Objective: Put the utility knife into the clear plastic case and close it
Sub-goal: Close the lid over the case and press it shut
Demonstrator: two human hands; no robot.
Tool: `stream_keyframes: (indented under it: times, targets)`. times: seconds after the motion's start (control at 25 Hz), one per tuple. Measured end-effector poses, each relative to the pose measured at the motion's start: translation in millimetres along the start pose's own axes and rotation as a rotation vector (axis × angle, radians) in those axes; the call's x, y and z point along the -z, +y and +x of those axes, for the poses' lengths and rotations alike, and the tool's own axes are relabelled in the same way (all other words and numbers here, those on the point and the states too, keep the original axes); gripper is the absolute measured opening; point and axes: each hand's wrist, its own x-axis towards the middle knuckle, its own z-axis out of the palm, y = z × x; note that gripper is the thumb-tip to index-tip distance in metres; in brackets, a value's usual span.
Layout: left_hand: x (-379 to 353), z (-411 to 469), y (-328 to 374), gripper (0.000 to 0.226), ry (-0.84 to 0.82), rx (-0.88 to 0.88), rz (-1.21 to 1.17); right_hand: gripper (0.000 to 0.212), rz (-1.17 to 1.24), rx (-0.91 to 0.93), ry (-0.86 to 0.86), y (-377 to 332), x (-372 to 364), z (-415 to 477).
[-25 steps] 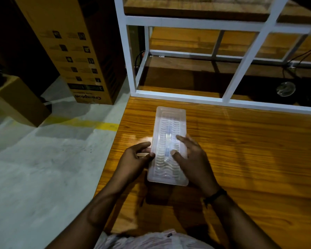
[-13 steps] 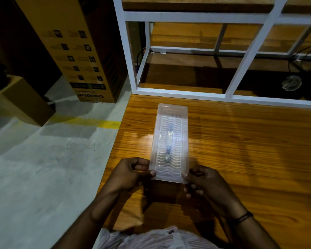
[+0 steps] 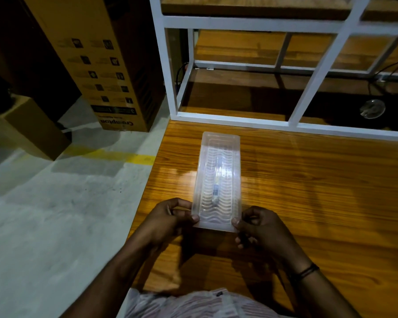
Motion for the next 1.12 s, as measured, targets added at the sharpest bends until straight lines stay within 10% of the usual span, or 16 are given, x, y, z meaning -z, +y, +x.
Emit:
stream_keyframes:
  times: [0.52, 0.88, 1.12]
  targets:
    - [-15, 95, 61, 0.012, 0.157, -0.075, 0.039, 0.008, 0.096, 0.012, 0.237, -62, 2, 82]
    - [-10, 109, 70, 0.056, 0.080, -0.106, 0.175, 0.055, -0.162, 0.094, 0.243, -64, 2, 87]
    - [-11, 121, 116, 0.098, -0.005, -0.201, 1.318, 0.100, -0.962, 0.162, 0.072, -93, 24, 130]
